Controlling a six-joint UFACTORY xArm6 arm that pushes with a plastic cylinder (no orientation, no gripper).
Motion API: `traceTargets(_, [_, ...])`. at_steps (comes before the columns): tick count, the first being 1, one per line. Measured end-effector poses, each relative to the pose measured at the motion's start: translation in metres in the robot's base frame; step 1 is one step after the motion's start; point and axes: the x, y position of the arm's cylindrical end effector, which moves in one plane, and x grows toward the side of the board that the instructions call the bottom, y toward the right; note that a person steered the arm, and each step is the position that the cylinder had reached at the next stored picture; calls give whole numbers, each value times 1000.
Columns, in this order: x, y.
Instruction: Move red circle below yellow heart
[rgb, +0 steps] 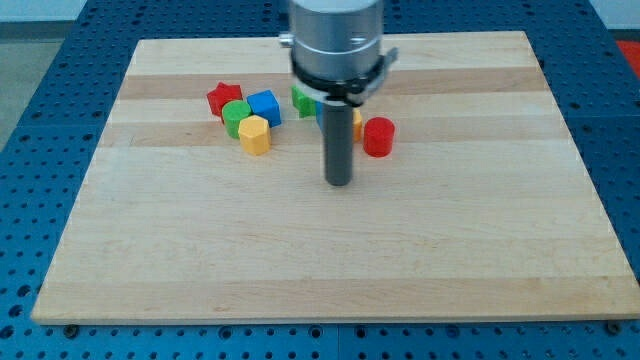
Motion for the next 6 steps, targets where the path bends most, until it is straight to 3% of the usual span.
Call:
traceTargets(2, [-6,87])
traceTargets(4, [-70,88])
traceTargets(6, [-58,46])
